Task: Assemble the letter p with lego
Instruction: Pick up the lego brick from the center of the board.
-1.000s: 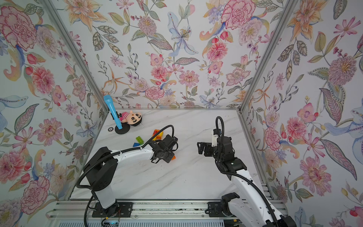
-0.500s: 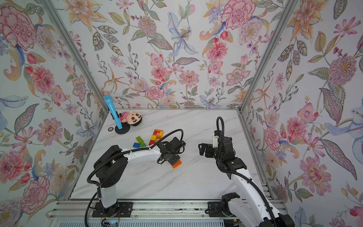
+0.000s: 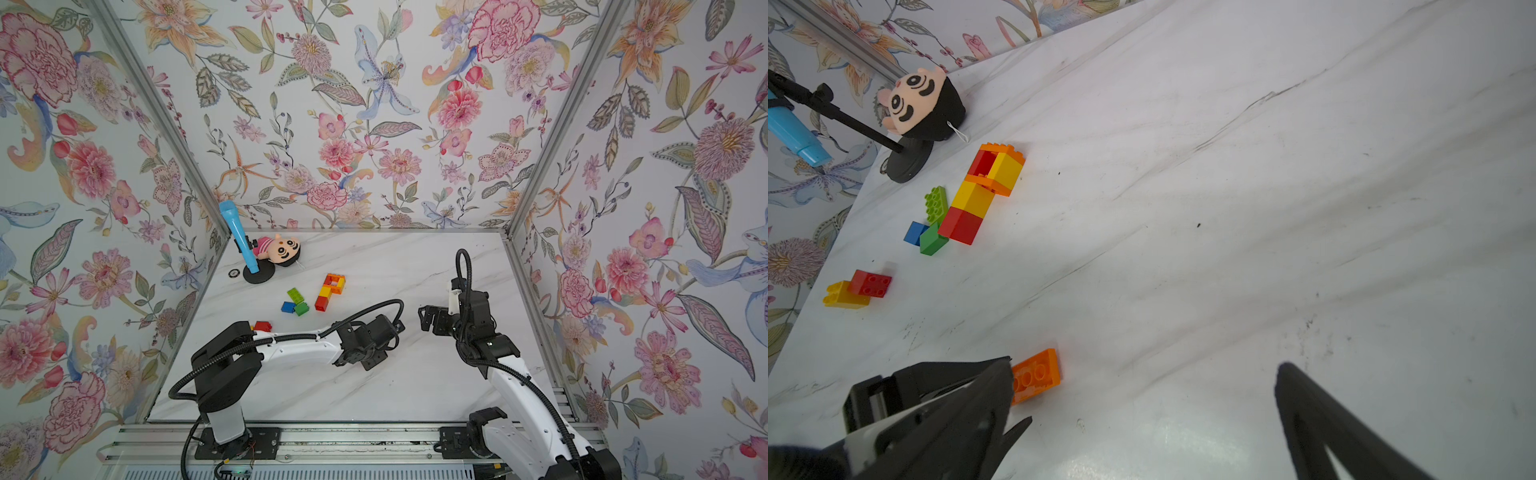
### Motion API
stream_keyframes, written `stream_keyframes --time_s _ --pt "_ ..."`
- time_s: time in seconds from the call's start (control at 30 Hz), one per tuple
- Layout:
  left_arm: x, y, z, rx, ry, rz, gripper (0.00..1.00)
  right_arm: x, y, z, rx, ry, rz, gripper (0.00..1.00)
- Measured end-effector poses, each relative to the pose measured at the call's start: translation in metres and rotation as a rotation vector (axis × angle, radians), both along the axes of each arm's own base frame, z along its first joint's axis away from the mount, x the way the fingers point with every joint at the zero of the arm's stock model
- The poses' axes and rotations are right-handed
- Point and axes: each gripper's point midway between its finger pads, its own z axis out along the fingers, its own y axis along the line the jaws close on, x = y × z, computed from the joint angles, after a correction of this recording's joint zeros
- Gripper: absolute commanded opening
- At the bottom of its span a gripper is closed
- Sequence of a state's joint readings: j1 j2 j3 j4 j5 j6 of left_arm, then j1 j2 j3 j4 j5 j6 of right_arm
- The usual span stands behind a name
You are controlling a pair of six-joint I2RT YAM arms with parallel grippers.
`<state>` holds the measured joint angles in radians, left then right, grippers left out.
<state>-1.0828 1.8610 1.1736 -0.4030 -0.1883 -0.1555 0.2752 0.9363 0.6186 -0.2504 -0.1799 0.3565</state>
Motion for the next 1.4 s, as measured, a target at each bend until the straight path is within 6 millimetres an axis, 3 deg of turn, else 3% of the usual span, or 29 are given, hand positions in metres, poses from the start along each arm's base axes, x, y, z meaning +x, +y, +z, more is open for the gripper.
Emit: stream_keyframes --time_s 0.1,0.47,0.63,0.83,1.0,1.17,1.4 --pt "0.0 0.003 -0.013 0.038 0.006 -0.009 0.47 0.0 0.0 0.0 0.0 0.0 0.0 1.0" --pt "0.014 0.001 -0.014 0.009 -0.027 0.006 0.26 0.0 0.0 0.0 -0.001 -0.001 0.0 1.0" --pt "0.024 0.01 -0.012 -0.032 -0.024 0.037 0.24 0.0 0.0 0.0 -0.001 0.0 0.0 1.0" --pt "0.023 0.022 -0.004 -0.126 0.037 0.05 0.23 0.0 0.005 -0.007 0.002 0.024 0.02 1.0" --pt "0.029 0.023 0.017 -0.276 0.068 0.064 0.23 -0.003 0.027 -0.023 -0.009 0.079 0.11 1.0" --pt "0.03 0.029 0.025 -0.402 0.1 0.092 0.23 -0.007 0.061 -0.041 0.028 0.134 0.237 0.96" --pt "0.021 0.029 0.032 -0.608 0.164 0.117 0.23 -0.011 0.1 -0.024 0.244 0.048 0.384 0.94"
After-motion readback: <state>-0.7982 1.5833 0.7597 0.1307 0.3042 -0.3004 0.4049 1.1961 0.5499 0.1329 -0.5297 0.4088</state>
